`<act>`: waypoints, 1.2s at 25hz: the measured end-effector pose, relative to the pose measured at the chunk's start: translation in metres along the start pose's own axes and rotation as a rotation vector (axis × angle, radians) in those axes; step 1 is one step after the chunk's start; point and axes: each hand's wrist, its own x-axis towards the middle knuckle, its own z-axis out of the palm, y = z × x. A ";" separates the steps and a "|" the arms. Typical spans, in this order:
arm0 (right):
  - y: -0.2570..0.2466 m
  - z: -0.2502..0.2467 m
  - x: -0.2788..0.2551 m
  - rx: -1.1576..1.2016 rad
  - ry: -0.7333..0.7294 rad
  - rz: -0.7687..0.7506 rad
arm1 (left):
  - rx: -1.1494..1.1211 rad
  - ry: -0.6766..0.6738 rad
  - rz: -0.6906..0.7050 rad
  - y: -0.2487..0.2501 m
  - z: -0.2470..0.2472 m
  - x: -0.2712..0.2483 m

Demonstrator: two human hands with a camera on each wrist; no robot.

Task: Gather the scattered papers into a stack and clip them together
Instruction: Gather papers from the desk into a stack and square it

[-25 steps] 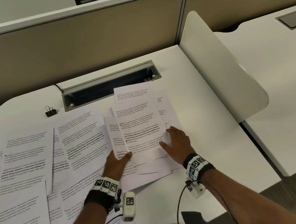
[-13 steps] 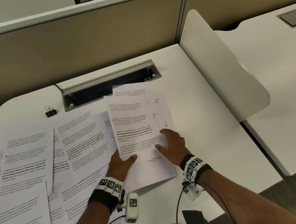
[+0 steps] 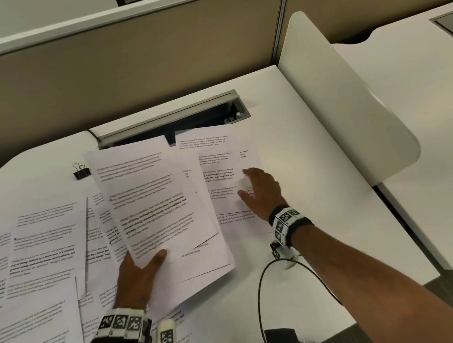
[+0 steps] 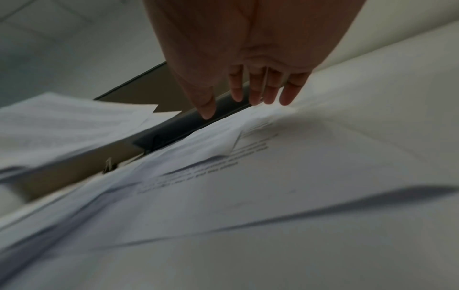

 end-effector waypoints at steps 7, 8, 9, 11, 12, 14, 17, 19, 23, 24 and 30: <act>0.001 0.021 -0.010 -0.321 -0.195 -0.200 | -0.038 0.068 0.010 -0.013 -0.027 0.003; 0.009 0.017 -0.015 -0.309 -0.166 -0.192 | -0.038 0.069 0.008 -0.015 -0.028 0.004; 0.017 0.011 -0.019 -0.286 -0.135 -0.181 | -0.034 0.067 0.006 -0.017 -0.029 0.005; 0.036 -0.003 -0.029 -0.238 -0.056 -0.151 | -0.029 0.067 0.005 -0.019 -0.026 0.007; 0.044 -0.010 -0.032 -0.215 0.003 -0.129 | -0.036 0.070 0.004 -0.019 -0.024 0.007; 0.056 -0.021 -0.036 -0.193 0.141 -0.029 | -0.049 0.060 0.000 -0.020 -0.020 0.007; 0.063 -0.036 -0.030 -0.213 0.175 0.321 | -0.043 0.047 0.008 -0.019 -0.016 0.006; 0.062 -0.044 -0.025 -0.256 0.109 0.510 | -0.042 0.049 0.010 -0.017 -0.015 0.005; 0.060 -0.048 -0.016 -0.280 0.051 0.590 | -0.037 0.051 0.011 -0.016 -0.015 0.003; 0.060 -0.048 -0.013 -0.268 0.044 0.590 | -0.040 0.052 0.009 -0.017 -0.015 0.003; 0.060 -0.051 -0.006 -0.136 -0.024 0.574 | -0.037 0.038 0.006 -0.017 -0.010 0.000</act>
